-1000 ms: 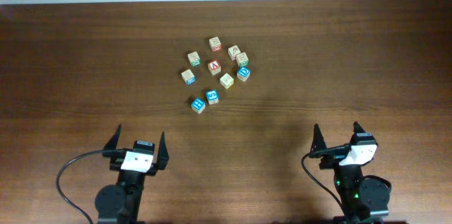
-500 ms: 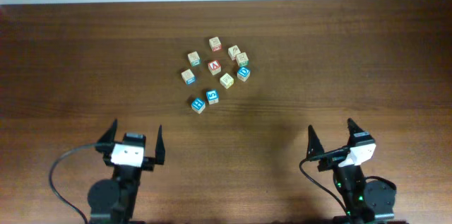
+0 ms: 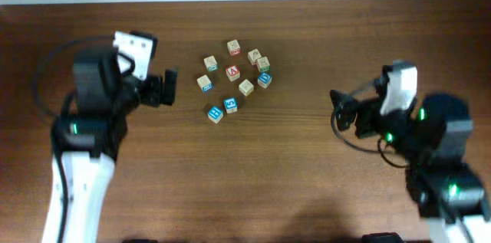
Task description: Rotate 4 blocks
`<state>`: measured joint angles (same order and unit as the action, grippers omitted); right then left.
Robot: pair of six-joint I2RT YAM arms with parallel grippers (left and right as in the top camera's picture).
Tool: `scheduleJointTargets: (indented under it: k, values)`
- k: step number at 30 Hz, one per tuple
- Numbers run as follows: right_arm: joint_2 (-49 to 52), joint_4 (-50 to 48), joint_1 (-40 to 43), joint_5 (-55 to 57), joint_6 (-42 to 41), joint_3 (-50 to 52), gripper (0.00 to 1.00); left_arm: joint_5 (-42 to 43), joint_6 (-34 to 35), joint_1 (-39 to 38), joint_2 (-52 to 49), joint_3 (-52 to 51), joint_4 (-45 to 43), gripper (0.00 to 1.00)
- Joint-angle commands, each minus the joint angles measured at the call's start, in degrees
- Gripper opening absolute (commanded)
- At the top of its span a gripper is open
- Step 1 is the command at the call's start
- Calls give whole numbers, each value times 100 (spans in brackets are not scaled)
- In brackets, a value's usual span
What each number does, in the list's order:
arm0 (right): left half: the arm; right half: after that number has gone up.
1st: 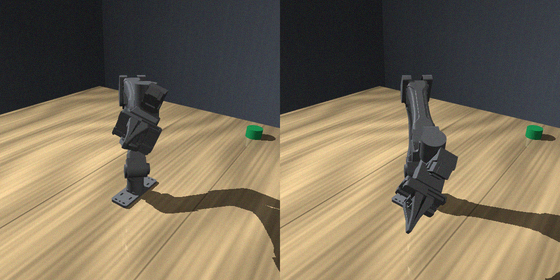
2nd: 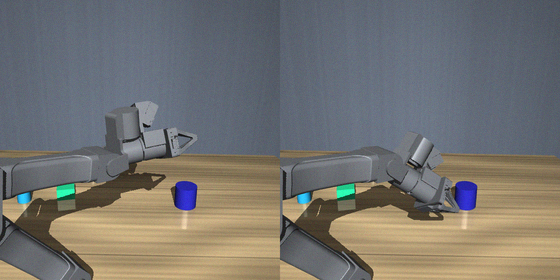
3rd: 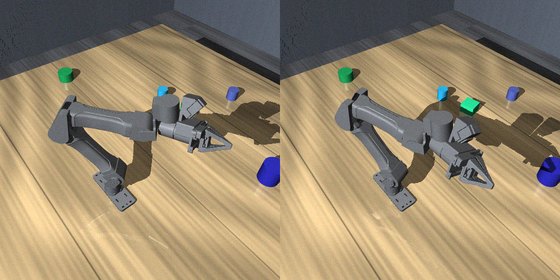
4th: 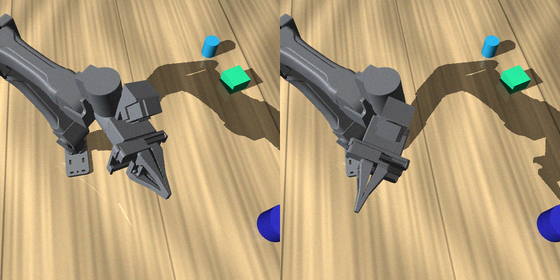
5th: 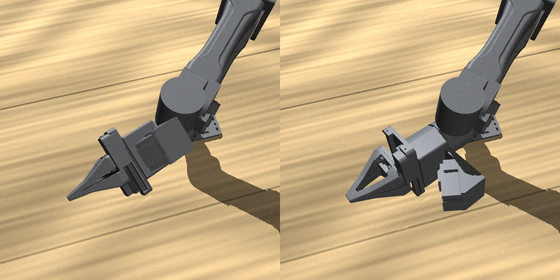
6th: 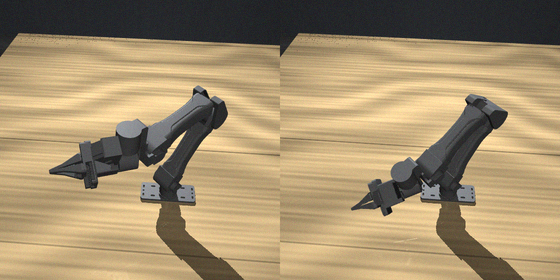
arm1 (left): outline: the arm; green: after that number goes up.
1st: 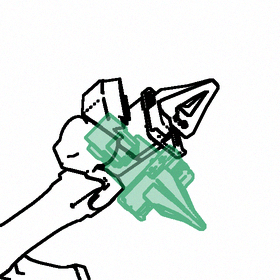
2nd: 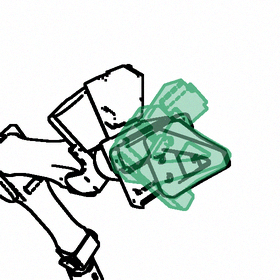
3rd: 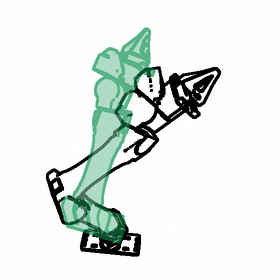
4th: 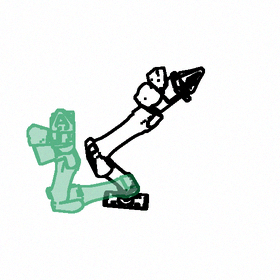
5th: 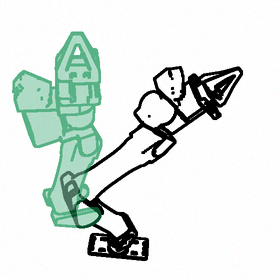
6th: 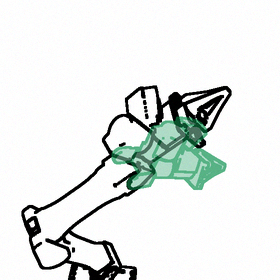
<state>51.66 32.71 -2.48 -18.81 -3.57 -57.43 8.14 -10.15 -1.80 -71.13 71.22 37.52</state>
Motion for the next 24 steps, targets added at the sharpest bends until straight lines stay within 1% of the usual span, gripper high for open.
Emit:
scheduleJointTargets:
  k: [1,2,3,4,5,6,8,10,11,12,13,14,15,16,17,18,20,21,23,24]
  values:
    - [1427,986,26,-398,39,-1565,98,216,48,4,-1062,1364,916,99]
    - [1932,1394,26,-455,39,-2035,98,411,48,4,-1547,1912,1357,99]
    - [2439,1812,26,-501,39,-2490,98,625,48,4,-1836,2173,1563,99]
    - [2815,2118,26,-501,39,-2798,98,946,48,4,-2057,2304,1641,99]
    - [3314,2452,26,-507,35,-3143,98,1499,48,4,-2249,2312,1646,99]
    - [3650,2498,26,-498,17,-3270,98,2000,48,4,-2413,2312,1644,99]
    - [4157,2315,26,-525,15,-3270,98,2417,48,4,-2562,2310,1639,99]
    - [4597,2234,24,-634,17,-3270,99,2352,74,4,-2717,2306,1475,99]
    - [4739,2192,20,-634,13,-3270,95,1998,509,-33,-2833,2306,1408,99]
    - [4931,2173,-28,-627,-50,-3270,88,1261,1180,-129,-2962,2306,1399,99]
    - [5049,2168,-83,-619,-149,-3270,84,442,1882,-313,-3152,2306,1375,99]
    - [5176,2155,-166,-603,-203,-3268,78,-402,2732,-527,-3348,2306,1342,100]
    - [5233,2146,-216,-509,-334,-3268,76,-767,3093,-643,-3445,2306,1303,89]
    - [5285,2124,-286,-251,-542,-3268,75,-966,3287,-765,-3545,2306,1207,84]
    - [5318,2103,-348,-35,-708,-3263,73,-1016,3309,-887,-3648,2306,1091,66]
    - [5337,2092,-396,114,-809,-3263,72,-1187,3429,-994,-3766,2306,1023,60]
    - [5357,2046,-535,306,-898,-3257,70,-1683,3965,-1185,-4138,2306,942,48]
    - [5357,2020,-590,304,-898,-3257,69,-1698,4057,-1224,-4323,2306,874,46]
    - [5362,1991,-732,479,-896,-3248,69,-1698,4094,-1246,-4704,2306,673,45]
    - [5362,1996,-772,568,-896,-3248,69,-1696,4227,-1246,-4881,2306,555,44]
